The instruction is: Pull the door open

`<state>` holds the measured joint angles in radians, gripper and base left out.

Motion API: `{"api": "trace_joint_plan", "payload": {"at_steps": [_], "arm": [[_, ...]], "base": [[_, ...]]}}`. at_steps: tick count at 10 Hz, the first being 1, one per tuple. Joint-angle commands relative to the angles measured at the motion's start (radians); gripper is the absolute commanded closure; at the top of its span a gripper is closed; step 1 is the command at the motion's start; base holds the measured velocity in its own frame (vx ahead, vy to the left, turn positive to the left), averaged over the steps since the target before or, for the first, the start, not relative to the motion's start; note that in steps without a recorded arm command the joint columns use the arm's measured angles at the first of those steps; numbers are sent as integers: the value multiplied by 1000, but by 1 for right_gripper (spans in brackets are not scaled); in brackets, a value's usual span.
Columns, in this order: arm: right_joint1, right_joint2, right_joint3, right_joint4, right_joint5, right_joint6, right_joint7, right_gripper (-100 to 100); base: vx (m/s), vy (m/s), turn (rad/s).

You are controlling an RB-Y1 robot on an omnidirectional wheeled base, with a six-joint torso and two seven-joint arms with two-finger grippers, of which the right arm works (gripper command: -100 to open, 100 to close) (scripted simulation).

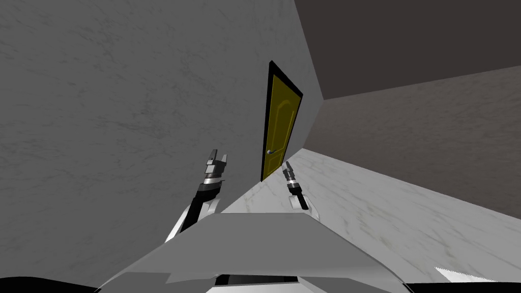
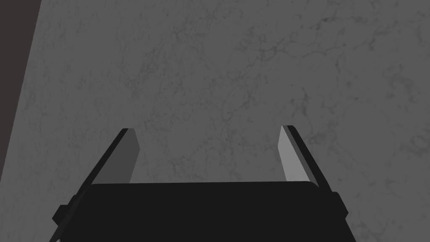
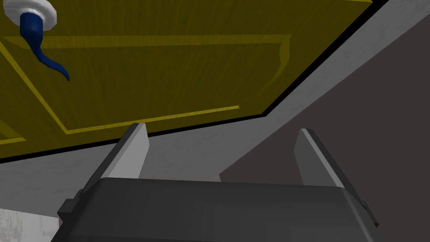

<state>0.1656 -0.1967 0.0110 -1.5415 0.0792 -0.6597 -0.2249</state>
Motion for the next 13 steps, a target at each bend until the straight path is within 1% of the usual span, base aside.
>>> {"api": "trace_joint_plan", "payload": {"at_steps": [1, 13], "arm": [[-15, -5, 3, 39, -1, -4, -2, -100], [-112, -53, 22, 292, -9, -25, -20, -100]], "base": [[56, -95, 145], [55, -91, 145]]}}
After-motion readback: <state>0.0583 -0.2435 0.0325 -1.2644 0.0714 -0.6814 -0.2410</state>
